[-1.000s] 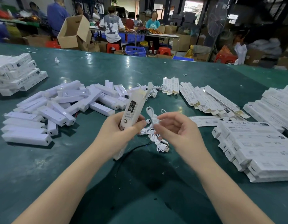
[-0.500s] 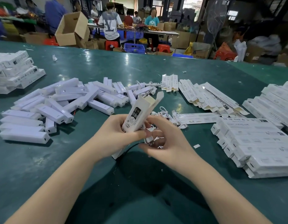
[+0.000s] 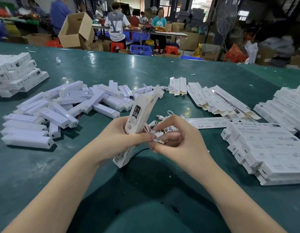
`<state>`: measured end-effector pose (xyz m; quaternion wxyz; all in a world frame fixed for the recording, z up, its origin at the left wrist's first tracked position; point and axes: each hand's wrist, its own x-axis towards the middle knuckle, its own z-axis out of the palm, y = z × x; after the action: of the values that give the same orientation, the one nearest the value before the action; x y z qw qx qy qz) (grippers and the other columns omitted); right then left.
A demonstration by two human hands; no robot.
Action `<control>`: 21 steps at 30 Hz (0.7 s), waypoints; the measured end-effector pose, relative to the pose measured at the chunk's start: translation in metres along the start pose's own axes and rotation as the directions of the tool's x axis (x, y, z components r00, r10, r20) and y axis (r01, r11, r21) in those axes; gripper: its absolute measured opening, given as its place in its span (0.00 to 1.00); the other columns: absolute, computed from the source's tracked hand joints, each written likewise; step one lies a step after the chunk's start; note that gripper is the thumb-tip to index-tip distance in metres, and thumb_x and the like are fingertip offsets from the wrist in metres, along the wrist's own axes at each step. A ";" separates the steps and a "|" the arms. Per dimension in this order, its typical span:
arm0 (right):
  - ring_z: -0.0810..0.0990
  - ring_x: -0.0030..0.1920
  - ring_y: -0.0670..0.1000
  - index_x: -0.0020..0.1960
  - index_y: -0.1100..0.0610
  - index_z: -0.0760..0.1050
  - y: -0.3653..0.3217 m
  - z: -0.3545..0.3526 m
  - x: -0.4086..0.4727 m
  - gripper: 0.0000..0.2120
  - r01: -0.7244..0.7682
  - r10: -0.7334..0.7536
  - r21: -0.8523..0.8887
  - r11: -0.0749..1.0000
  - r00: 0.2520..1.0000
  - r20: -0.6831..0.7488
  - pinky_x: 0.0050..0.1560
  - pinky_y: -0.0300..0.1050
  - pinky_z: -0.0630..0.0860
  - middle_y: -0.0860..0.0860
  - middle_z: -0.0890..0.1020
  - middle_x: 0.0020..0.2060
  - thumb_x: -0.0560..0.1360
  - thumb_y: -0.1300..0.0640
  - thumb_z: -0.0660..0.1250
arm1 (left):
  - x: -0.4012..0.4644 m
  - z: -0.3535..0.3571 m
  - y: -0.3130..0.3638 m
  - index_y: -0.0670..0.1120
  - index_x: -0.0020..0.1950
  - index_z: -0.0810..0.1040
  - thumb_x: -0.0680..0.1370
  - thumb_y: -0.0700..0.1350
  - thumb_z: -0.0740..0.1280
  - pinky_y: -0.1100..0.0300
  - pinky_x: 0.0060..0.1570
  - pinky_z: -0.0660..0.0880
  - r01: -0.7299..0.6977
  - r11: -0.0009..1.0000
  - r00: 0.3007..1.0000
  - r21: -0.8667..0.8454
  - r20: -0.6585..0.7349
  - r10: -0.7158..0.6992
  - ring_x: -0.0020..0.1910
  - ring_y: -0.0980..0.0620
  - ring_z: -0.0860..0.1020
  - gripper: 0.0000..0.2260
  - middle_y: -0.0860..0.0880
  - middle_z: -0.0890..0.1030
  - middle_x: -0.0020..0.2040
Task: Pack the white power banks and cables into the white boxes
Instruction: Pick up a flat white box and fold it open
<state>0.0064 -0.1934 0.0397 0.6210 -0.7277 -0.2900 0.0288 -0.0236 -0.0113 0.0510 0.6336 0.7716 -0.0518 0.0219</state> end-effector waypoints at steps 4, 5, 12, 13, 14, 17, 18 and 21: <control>0.83 0.36 0.56 0.51 0.45 0.79 -0.005 0.000 0.002 0.21 0.001 -0.003 0.021 1.000 0.997 0.081 0.42 0.48 0.82 0.48 0.82 0.49 0.68 0.67 0.74 | -0.002 0.000 0.002 0.46 0.40 0.82 0.66 0.47 0.76 0.69 0.40 0.74 0.011 1.000 1.000 -0.001 0.004 -0.011 0.37 0.57 0.79 0.07 0.52 0.83 0.38; 0.83 0.36 0.54 0.54 0.43 0.79 -0.005 -0.002 0.001 0.24 0.009 -0.009 0.004 1.000 0.993 0.116 0.42 0.47 0.82 0.46 0.79 0.52 0.67 0.68 0.74 | -0.002 0.001 0.003 0.47 0.41 0.82 0.67 0.45 0.76 0.70 0.40 0.73 0.006 1.000 1.000 -0.005 0.013 -0.006 0.38 0.59 0.80 0.07 0.53 0.84 0.39; 0.80 0.36 0.49 0.62 0.50 0.78 -0.006 -0.007 -0.003 0.27 -0.030 0.052 -0.093 0.995 0.968 0.246 0.42 0.50 0.83 0.46 0.73 0.59 0.68 0.71 0.73 | -0.006 0.005 0.006 0.52 0.60 0.75 0.69 0.35 0.76 0.69 0.43 0.76 -0.027 1.000 0.996 -0.012 0.086 0.028 0.43 0.58 0.82 0.24 0.55 0.83 0.42; 0.81 0.37 0.50 0.61 0.50 0.78 -0.007 -0.008 -0.003 0.26 -0.031 0.051 -0.085 0.996 0.967 0.249 0.43 0.52 0.84 0.47 0.75 0.58 0.68 0.71 0.73 | -0.006 0.005 0.006 0.53 0.60 0.75 0.69 0.36 0.77 0.69 0.45 0.76 -0.027 0.999 0.996 -0.018 0.087 0.029 0.44 0.57 0.82 0.25 0.53 0.84 0.43; 0.82 0.37 0.52 0.59 0.49 0.78 -0.008 -0.009 -0.003 0.26 -0.031 0.049 -0.075 0.997 0.967 0.251 0.43 0.54 0.84 0.47 0.76 0.56 0.68 0.72 0.73 | -0.006 0.004 0.006 0.53 0.60 0.75 0.68 0.36 0.78 0.68 0.46 0.77 -0.032 0.999 0.996 -0.020 0.086 0.033 0.45 0.57 0.82 0.25 0.51 0.84 0.44; 0.84 0.37 0.56 0.54 0.47 0.79 -0.011 -0.010 -0.002 0.23 -0.049 0.057 -0.042 0.998 0.972 0.226 0.46 0.57 0.83 0.43 0.80 0.50 0.68 0.71 0.73 | -0.005 0.002 0.004 0.51 0.60 0.76 0.69 0.37 0.77 0.68 0.44 0.76 -0.045 0.999 0.996 -0.024 0.082 0.047 0.42 0.58 0.81 0.23 0.53 0.82 0.39; 0.84 0.36 0.55 0.53 0.47 0.79 -0.012 -0.009 -0.002 0.22 -0.058 0.063 -0.027 0.998 0.979 0.195 0.47 0.57 0.83 0.42 0.80 0.48 0.68 0.70 0.73 | -0.005 0.002 0.003 0.51 0.60 0.76 0.69 0.38 0.77 0.68 0.43 0.76 -0.043 0.999 0.996 -0.031 0.078 0.046 0.41 0.59 0.81 0.23 0.54 0.82 0.38; 0.85 0.36 0.55 0.49 0.45 0.81 -0.013 -0.002 -0.003 0.18 -0.029 0.028 0.014 0.999 0.998 0.053 0.46 0.55 0.83 0.43 0.83 0.42 0.66 0.65 0.74 | -0.002 0.000 0.000 0.53 0.61 0.76 0.67 0.43 0.76 0.69 0.38 0.74 -0.032 0.997 0.998 -0.066 0.045 0.034 0.38 0.58 0.81 0.24 0.54 0.83 0.37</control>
<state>0.0001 -0.1960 0.0516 0.6179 -0.7262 -0.2956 0.0592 -0.0260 -0.0108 0.0511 0.6565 0.7500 -0.0797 0.0131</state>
